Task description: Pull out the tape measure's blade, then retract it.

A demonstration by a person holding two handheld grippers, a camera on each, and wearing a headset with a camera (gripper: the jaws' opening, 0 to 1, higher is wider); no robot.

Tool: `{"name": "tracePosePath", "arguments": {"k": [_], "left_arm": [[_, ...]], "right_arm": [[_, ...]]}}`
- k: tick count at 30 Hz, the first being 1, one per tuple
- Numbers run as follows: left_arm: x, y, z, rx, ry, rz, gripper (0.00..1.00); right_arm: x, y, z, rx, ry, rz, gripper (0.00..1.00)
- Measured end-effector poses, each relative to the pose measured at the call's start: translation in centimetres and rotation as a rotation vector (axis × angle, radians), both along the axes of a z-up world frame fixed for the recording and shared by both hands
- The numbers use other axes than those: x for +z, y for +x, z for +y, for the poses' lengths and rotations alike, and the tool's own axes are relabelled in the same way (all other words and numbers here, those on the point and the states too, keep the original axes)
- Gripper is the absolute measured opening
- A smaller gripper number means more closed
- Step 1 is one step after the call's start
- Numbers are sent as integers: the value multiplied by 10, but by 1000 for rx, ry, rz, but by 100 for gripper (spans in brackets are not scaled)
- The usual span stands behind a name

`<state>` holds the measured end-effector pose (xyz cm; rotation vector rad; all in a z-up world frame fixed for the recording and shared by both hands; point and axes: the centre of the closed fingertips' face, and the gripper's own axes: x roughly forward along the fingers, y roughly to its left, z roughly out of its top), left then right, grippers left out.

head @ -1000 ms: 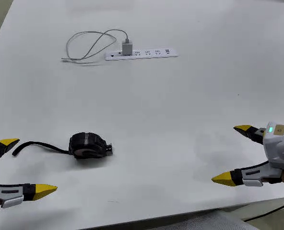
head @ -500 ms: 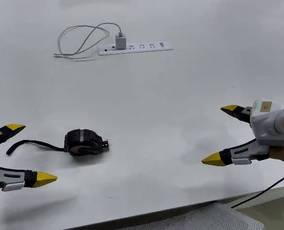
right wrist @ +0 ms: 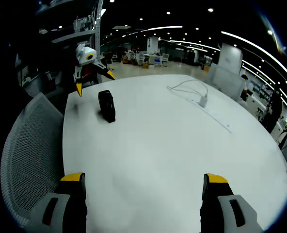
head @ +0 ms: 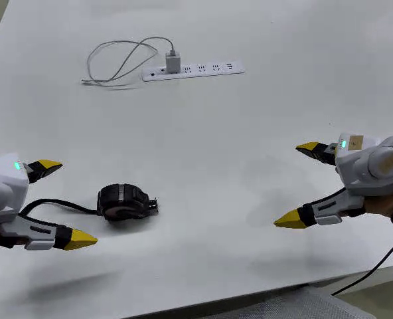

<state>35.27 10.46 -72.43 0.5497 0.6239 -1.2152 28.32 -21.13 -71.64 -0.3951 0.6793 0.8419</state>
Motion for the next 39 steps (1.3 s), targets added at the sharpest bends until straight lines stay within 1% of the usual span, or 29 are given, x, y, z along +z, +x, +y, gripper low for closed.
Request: {"name": "tracePosePath", "arguments": {"k": [2, 5, 9, 10, 11, 13, 15, 18, 20, 21, 23, 24, 26, 27, 28, 29, 30, 31, 32, 34, 36, 38, 39], "left_arm": [[-3, -1, -2, -19, 13, 3, 99], [-5, -1, -4, -33, 24, 19, 99], [-12, -2, -8, -58, 53, 28, 99], [-13, 0, -9, -55, 60, 23, 99], [-14, 2, -10, -58, 69, 11, 99], [-15, 3, -13, -65, 73, 18, 99], [-14, 4, -17, -70, 77, 13, 99], [-16, 6, -24, -77, 80, 23, 99], [-17, 7, -29, -88, 84, 30, 99], [-18, 8, -32, -95, 90, 32, 99], [-21, 9, -34, -112, 112, 19, 99], [-22, 8, -37, -133, 121, 19, 99], [-23, 7, -42, -146, 126, 20, 99], [-23, 8, -45, -162, 128, 2, 99], [-23, 8, -46, -175, 136, -5, 98], [-26, 7, -47, -189, 157, -2, 96], [-26, 7, -49, -195, 158, -6, 96], [-27, 7, -50, -202, 159, 1, 97], [-27, 7, -51, -205, 160, 2, 95], [-28, 8, -53, -219, 178, -21, 92], [-30, 7, -55, -228, 187, -17, 93], [-31, 7, -58, -237, 195, -27, 90], [-32, 7, -59, -244, 198, -26, 89]], "right_arm": [[1, 2, 1, 1, 5, 4, 99], [2, 5, 2, 10, 2, 3, 99], [1, 8, 8, 34, -5, 7, 99], [1, 9, 9, 38, -7, 8, 99], [1, 10, 11, 45, -7, 10, 99], [1, 13, 14, 52, -6, 8, 99], [2, 15, 18, 68, -7, 6, 99], [4, 20, 21, 69, 6, 5, 99], [3, 23, 25, 83, 8, 2, 99], [2, 25, 27, 88, 10, 10, 99], [0, 27, 31, 92, 12, 17, 99], [-1, 28, 35, 100, 15, 14, 99], [-1, 30, 42, 112, 18, 12, 99], [-2, 31, 48, 122, 23, 11, 99], [-3, 31, 52, 136, 24, 5, 99], [-3, 32, 59, 171, 26, -14, 99], [-4, 32, 62, 183, 26, -16, 99], [-6, 32, 67, 184, 28, -4, 99], [-6, 33, 70, 188, 29, -4, 99], [-8, 36, 78, 196, 36, -4, 99], [-11, 36, 87, 211, 50, 4, 99], [-18, 37, 95, 236, 39, 6, 99], [-19, 38, 99, 242, 40, 9, 99]]}}
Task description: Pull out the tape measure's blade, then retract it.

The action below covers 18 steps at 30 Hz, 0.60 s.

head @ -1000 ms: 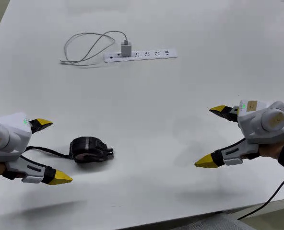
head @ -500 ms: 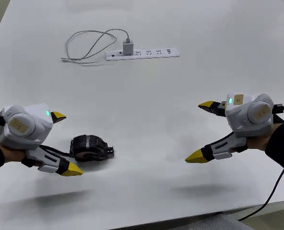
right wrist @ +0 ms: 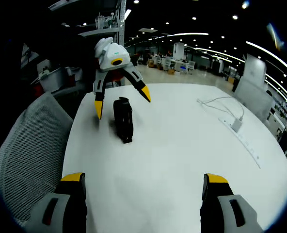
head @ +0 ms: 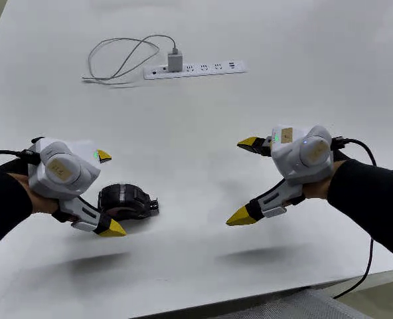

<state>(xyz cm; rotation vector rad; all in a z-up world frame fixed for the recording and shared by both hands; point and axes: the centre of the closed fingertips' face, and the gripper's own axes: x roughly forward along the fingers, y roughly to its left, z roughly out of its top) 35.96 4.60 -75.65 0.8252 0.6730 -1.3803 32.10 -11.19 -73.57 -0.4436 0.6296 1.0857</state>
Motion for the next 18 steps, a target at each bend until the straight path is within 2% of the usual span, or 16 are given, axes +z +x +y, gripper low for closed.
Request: {"name": "tracePosePath", "arguments": {"k": [6, 9, 12, 14, 15, 16, 18], "left_arm": [[-9, -3, 1, -19, 49, 12, 82], [-9, -3, 0, -25, 54, 4, 78], [-11, -4, -1, -24, 59, 15, 75], [-13, -6, -2, -36, 70, 20, 69], [-14, -8, -2, -46, 80, 40, 66], [-15, -9, -2, -49, 86, 44, 62], [-15, -8, -4, -47, 87, 37, 60]], "right_arm": [[-4, 4, 22, 37, 2, 6, 99], [-4, 10, 32, 45, 11, 3, 99], [-5, 15, 41, 59, 12, 0, 99], [-5, 18, 48, 68, 18, 5, 99], [-6, 19, 52, 71, 20, 9, 99], [-6, 20, 54, 75, 22, 8, 99], [-6, 22, 60, 79, 21, 10, 99]]}}
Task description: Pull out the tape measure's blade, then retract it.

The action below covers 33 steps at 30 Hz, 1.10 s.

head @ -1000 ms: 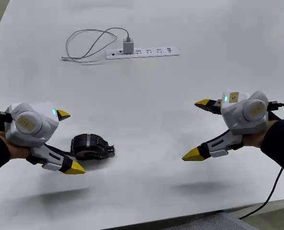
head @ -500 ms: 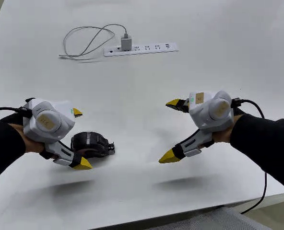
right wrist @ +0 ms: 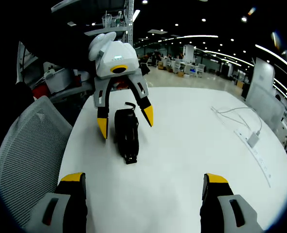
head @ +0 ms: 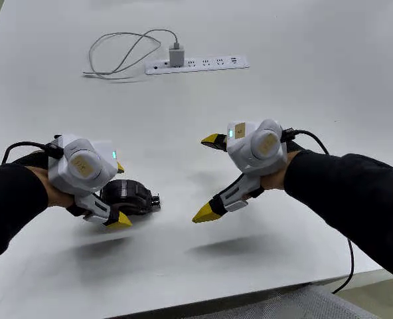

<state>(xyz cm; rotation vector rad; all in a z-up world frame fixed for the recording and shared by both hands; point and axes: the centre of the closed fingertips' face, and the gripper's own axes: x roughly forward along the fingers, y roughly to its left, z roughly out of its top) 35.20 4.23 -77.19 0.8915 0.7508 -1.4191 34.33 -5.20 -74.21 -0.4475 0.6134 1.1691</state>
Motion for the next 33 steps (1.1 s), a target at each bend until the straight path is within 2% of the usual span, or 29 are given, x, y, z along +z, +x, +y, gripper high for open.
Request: {"name": "tracePosePath", "arguments": {"k": [3, 9, 12, 16, 18, 20, 22, 25, 29, 33], "left_arm": [[0, 0, -1, -6, 0, 10, 55], [0, 0, -3, -17, 0, 9, 49], [0, -1, -4, -23, 3, 12, 45], [0, -3, -4, -34, 6, 15, 38], [-2, -1, -3, -53, 23, -10, 34], [-3, -1, -4, -47, 30, -2, 33], [-4, -1, -4, -44, 41, -6, 33], [-3, -1, -3, -35, 45, 2, 33], [-4, -1, -2, -30, 55, -4, 33], [-5, -1, -2, -28, 62, -17, 33]], "right_arm": [[-1, 2, 6, 8, 2, 1, 99], [-6, 3, 16, 22, -6, 8, 99], [-11, 1, 21, 28, -16, 36, 99], [-12, 0, 27, 35, -9, 45, 99], [-15, 1, 28, 39, -23, 35, 99], [-17, 3, 30, 38, -23, 37, 99], [-19, 4, 30, 44, -32, 36, 91], [-23, 4, 33, 42, -35, 46, 91], [-28, 6, 36, 50, -47, 40, 86], [-32, 5, 41, 63, -54, 42, 73]]}}
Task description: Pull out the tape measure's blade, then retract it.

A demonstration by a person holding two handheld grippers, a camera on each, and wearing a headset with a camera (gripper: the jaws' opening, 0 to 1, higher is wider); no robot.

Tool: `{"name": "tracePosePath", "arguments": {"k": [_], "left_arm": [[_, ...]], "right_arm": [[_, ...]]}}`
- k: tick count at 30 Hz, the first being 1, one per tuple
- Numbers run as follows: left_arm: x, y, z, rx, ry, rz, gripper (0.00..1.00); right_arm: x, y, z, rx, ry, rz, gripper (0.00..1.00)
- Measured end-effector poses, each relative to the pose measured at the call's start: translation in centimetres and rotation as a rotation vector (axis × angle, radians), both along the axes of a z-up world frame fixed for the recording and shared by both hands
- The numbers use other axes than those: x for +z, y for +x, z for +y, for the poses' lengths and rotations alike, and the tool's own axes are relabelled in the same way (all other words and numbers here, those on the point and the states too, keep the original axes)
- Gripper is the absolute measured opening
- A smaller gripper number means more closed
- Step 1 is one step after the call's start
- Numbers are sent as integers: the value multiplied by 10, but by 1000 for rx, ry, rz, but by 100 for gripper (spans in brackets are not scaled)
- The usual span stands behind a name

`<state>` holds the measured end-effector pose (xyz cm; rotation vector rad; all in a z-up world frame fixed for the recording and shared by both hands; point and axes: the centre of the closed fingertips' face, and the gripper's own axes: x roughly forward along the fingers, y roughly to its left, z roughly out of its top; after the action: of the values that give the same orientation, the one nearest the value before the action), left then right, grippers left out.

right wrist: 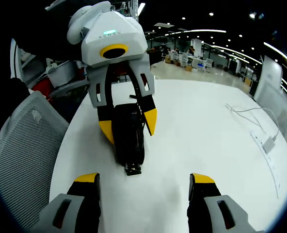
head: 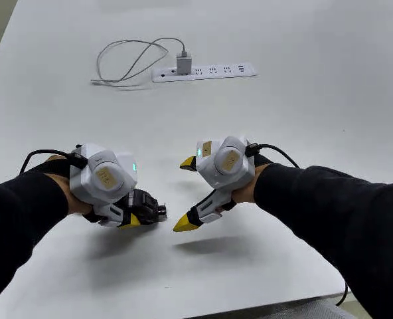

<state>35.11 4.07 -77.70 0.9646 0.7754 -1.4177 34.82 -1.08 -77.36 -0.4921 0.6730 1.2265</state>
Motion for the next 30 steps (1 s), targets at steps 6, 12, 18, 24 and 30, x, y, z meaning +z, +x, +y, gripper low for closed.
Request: {"name": "tracePosePath", "arguments": {"k": [6, 12, 18, 24, 30], "left_arm": [[-1, 1, -1, 3, -6, -1, 33], [-2, 2, -1, 6, -10, 1, 33], [-3, 2, -1, 11, -29, 8, 33], [-3, 2, -1, 5, -30, 4, 33], [-3, 2, -1, 4, -33, 6, 33]], "right_arm": [[-9, -1, 9, 23, -18, 11, 57], [-16, -5, 17, 52, -33, 24, 46], [-22, -11, 18, 87, -50, 17, 32], [-31, -12, 19, 120, -88, 4, 22], [-32, -8, 23, 126, -90, 0, 17]]}}
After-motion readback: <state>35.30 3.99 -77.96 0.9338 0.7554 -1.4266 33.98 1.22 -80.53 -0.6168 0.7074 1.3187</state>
